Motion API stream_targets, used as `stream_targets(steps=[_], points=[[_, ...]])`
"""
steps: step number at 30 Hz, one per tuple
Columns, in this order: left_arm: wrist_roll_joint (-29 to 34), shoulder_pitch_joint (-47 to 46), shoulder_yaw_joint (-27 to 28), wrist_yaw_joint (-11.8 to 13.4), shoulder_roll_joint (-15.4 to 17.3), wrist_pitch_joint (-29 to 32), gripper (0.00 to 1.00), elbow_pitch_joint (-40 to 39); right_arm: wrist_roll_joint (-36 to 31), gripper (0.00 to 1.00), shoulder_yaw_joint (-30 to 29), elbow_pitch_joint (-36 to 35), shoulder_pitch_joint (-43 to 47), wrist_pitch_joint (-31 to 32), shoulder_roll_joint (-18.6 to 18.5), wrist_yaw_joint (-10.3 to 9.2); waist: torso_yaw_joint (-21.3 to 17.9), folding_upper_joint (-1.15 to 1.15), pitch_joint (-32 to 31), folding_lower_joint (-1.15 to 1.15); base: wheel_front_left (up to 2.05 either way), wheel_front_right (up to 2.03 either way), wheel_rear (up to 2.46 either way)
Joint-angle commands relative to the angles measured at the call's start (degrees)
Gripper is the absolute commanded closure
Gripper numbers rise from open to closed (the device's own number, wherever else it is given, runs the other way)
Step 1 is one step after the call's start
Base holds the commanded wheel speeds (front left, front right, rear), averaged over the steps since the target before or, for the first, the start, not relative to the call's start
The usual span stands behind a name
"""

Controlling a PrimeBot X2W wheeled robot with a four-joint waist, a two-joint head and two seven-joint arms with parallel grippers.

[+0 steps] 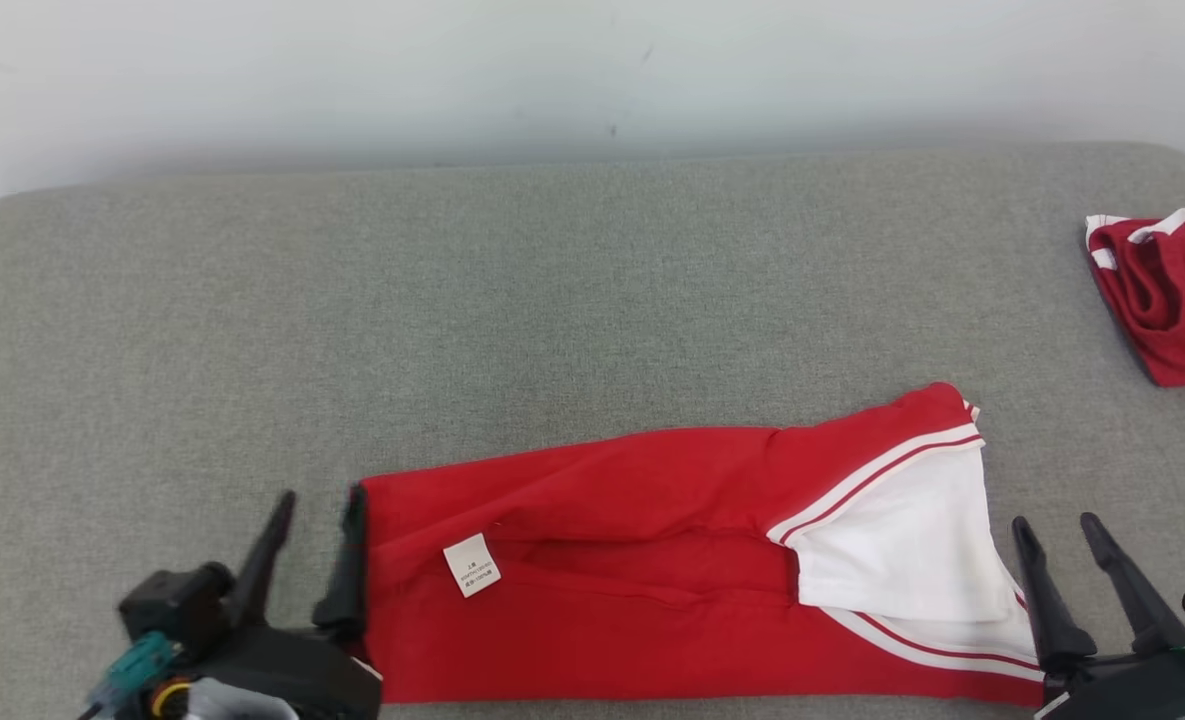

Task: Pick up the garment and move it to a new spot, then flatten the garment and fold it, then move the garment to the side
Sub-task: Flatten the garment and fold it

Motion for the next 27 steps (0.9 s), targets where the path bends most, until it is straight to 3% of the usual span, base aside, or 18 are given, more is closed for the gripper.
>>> stream_targets(steps=[1, 6, 12, 20, 27], points=[[3.01, 1.61, 2.56, -0.14, -0.70, -0.28, 0.00, -1.29, 0.39, 0.00, -0.39, -0.23, -0.50, 0.49, -0.76, -0.17, 0.11, 0.00, -0.46, 0.00, 0.00, 0.00, 0.00], [14.65, 5.80, 13.66, -1.92, -5.21, -0.26, 0.00, -6.08, -0.82, 0.00, -1.08, 3.09, -2.74, 4.84, -0.86, -0.17, 0.51, 0.00, -1.46, 0.00, 0.00, 0.00, 0.00], [25.26, 9.71, 20.55, -4.62, -9.69, -0.27, 0.00, -8.37, -1.01, 0.00, -0.04, 9.73, -5.71, 8.16, -0.64, -0.17, 1.64, 0.00, -2.29, 0.00, 0.00, 0.00, 0.00], [32.74, 12.67, 26.71, -8.58, -14.10, -0.27, 0.00, -7.58, 0.38, 0.00, 3.89, 19.11, -10.50, 9.69, -0.16, -0.17, 2.53, 0.00, -2.63, 0.00, 0.00, 0.00, 0.00], [35.63, 13.17, 29.20, -10.85, -16.15, -0.28, 0.00, -6.84, 2.22, 0.00, 8.20, 26.49, -13.99, 11.44, -0.28, -0.17, 3.54, 0.00, -2.65, 0.00, 0.00, 0.00, 0.00]])
